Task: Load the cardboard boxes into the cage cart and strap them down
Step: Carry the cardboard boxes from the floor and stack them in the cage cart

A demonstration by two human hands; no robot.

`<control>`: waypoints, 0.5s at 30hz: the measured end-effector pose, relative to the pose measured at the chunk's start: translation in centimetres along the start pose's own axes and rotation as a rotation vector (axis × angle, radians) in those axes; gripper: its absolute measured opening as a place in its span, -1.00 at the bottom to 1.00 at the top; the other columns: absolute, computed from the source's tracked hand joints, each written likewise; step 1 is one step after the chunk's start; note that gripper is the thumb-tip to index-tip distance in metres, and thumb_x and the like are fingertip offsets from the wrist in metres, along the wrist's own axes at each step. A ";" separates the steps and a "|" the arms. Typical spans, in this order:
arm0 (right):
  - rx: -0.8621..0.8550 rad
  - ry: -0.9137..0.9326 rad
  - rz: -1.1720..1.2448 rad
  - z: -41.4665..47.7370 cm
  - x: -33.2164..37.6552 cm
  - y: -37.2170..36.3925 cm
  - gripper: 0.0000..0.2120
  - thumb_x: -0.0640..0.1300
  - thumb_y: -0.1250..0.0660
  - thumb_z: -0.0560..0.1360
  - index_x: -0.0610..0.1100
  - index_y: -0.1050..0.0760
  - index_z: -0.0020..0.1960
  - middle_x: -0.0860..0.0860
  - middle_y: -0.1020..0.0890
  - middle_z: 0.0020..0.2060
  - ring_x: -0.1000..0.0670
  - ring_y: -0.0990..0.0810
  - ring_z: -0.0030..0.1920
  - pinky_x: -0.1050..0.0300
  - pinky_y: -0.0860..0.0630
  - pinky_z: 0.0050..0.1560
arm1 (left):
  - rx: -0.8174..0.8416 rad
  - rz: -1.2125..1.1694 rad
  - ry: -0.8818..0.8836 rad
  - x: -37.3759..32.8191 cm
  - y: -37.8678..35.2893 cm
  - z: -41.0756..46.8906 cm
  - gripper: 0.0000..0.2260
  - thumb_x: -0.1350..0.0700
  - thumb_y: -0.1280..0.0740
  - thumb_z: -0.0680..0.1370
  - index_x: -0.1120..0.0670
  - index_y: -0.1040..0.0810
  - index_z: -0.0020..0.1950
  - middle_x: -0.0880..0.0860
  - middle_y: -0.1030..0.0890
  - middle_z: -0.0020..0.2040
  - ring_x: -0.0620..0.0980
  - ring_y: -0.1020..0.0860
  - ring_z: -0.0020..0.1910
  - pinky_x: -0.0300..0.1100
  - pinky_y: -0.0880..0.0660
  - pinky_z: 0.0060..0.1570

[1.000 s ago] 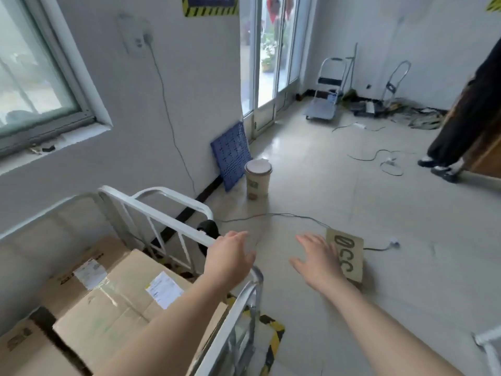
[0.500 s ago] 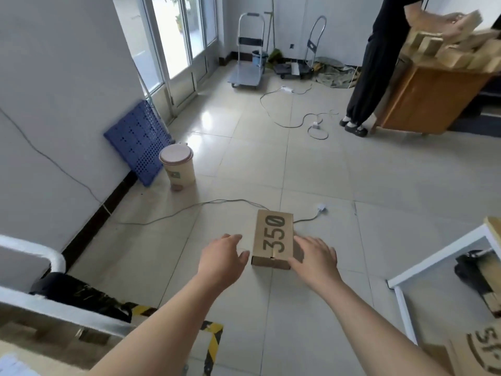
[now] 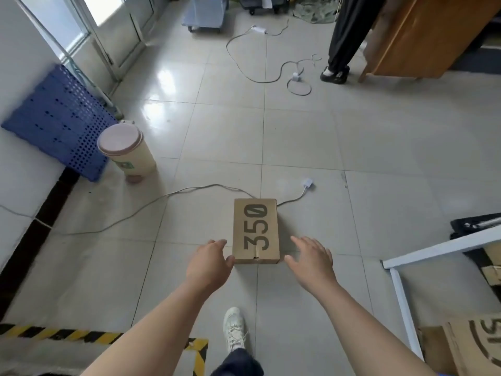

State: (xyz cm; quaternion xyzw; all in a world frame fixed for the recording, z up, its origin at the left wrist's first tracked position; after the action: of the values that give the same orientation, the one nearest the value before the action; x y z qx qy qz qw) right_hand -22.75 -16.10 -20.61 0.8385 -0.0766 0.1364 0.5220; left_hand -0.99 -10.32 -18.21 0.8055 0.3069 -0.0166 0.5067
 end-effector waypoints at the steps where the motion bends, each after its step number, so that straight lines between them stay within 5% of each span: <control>1: 0.003 -0.017 0.016 1.9 -0.2 -0.4 -0.49 0.06 -0.23 0.56 0.04 -0.27 0.49 0.01 -0.32 0.47 -0.03 -0.20 0.49 -0.06 -0.11 0.48 | 0.016 -0.004 0.011 -0.1 -0.5 2.1 -0.57 -0.04 -0.23 0.60 0.02 -0.35 0.47 0.02 -0.48 0.34 0.04 -0.46 0.30 -0.08 -0.43 0.20; 9: 0.063 -0.111 0.130 16.5 -3.8 -8.8 -0.48 0.05 -0.28 0.55 -0.03 -0.31 0.48 -0.04 -0.36 0.45 -0.05 -0.27 0.47 -0.02 -0.18 0.46 | 0.133 -0.036 0.078 0.2 -9.0 18.0 -0.55 -0.02 -0.24 0.60 0.01 -0.34 0.48 0.04 -0.47 0.34 0.06 -0.45 0.31 -0.06 -0.41 0.26; 15: 0.165 -0.164 0.146 26.2 -8.6 -19.9 -0.46 0.09 -0.26 0.57 0.02 -0.26 0.50 -0.08 -0.25 0.51 -0.09 -0.12 0.52 0.02 -0.10 0.49 | 0.191 -0.061 0.147 3.3 -19.8 28.6 -0.48 -0.02 -0.24 0.61 0.05 -0.21 0.54 0.07 -0.39 0.41 0.06 -0.39 0.37 -0.10 -0.35 0.29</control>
State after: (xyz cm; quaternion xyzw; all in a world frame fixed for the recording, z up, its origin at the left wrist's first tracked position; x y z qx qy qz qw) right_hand -21.69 -30.85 -51.21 0.8792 -0.1685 0.1108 0.4317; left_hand -0.33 -26.45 -49.15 0.8394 0.3647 -0.0019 0.4031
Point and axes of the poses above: each hand's wrist, its own z-axis towards the middle knuckle, its own y-axis out of the back of the hand, x = y × z, the point moved 2 cm from there along z, towards the middle knuckle
